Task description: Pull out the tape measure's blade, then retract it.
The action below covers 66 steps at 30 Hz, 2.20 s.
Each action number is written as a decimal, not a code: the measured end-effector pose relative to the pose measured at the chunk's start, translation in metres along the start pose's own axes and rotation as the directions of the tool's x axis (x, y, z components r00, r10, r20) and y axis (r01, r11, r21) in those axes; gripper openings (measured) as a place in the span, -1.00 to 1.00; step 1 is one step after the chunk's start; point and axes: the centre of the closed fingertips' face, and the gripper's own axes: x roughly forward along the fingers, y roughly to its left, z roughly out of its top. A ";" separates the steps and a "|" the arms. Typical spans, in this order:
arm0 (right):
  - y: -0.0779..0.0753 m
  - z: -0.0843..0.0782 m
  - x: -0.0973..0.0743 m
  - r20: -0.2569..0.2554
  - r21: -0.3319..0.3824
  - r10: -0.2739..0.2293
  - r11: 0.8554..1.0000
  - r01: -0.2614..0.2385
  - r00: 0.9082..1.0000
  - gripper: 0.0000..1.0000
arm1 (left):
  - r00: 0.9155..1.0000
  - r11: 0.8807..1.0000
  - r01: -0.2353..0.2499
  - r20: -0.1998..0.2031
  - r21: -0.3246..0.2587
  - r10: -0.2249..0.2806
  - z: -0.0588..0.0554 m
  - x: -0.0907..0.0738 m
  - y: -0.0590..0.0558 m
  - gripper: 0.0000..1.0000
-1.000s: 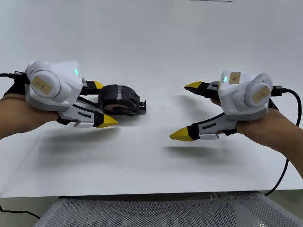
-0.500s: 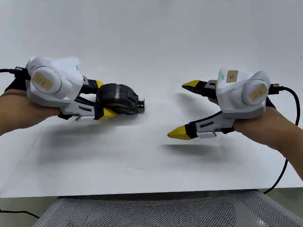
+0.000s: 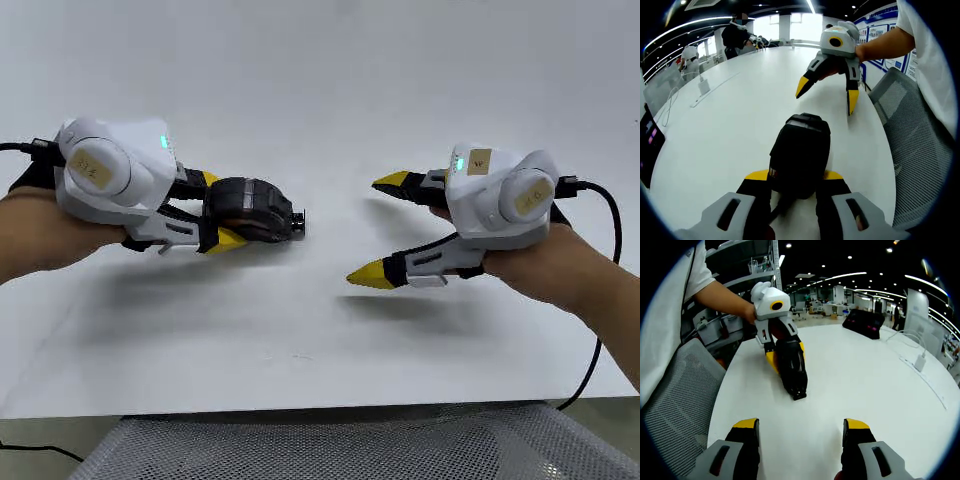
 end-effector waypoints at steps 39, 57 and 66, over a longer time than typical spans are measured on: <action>0.002 0.025 0.053 0.010 -0.121 0.091 0.989 -0.089 0.996 -0.33 | 1.000 1.000 0.001 -0.014 -0.007 -0.001 -0.001 0.001 0.001 -0.42; 0.004 0.028 0.060 0.021 -0.178 0.125 0.977 -0.119 0.992 -0.71 | 1.000 1.000 0.001 -0.010 -0.010 -0.001 0.000 0.001 0.002 -0.42; 0.004 0.025 0.063 0.013 -0.208 0.142 0.969 -0.136 0.990 -0.77 | 1.000 1.000 -0.001 -0.012 -0.015 0.000 0.000 0.001 0.002 -0.42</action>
